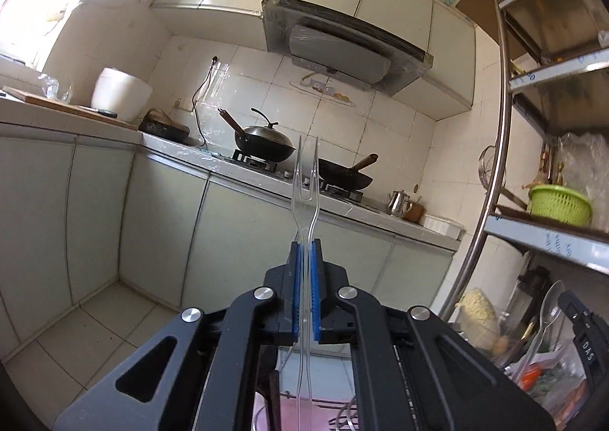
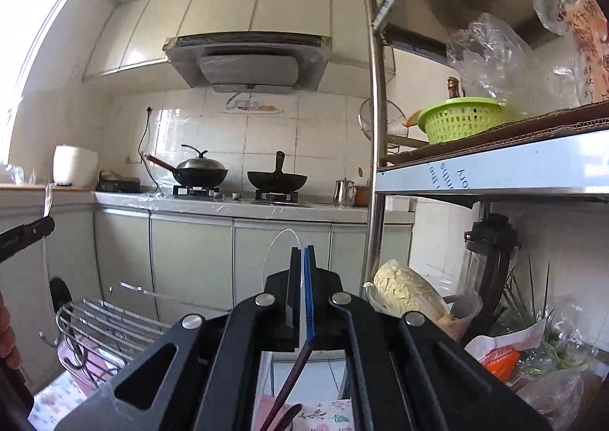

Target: Organize utensils

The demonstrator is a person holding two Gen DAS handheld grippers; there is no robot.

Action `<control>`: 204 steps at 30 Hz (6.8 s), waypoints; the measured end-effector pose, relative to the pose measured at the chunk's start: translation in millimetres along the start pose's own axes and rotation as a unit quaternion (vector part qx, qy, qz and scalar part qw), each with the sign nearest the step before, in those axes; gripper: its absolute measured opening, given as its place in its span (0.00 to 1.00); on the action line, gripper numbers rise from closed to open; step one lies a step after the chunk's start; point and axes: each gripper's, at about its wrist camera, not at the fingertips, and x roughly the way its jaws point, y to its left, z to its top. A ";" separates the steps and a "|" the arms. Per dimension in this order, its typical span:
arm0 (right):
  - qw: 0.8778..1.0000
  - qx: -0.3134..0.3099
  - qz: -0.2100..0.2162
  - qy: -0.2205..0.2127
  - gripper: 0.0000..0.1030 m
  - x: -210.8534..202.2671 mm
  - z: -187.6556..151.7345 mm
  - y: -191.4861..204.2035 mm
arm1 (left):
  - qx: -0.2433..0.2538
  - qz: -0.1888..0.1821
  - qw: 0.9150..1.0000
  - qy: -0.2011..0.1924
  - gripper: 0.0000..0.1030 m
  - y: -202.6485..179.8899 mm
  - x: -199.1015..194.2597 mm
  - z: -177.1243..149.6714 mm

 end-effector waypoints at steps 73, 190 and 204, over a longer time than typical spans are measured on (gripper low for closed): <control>0.938 0.137 0.123 0.295 0.11 50.6 -82.4 -34.8 | -0.053 -0.009 0.958 0.282 0.25 51.5 26.7 -48.8; 0.910 0.234 0.228 0.255 0.06 -45.9 -55.0 -16.9 | -0.064 -0.076 0.938 0.332 0.05 54.7 -72.7 -23.3; 0.961 0.228 0.139 0.075 0.06 -53.8 47.3 -74.7 | -0.049 -0.061 0.988 0.136 0.05 25.7 -76.7 84.1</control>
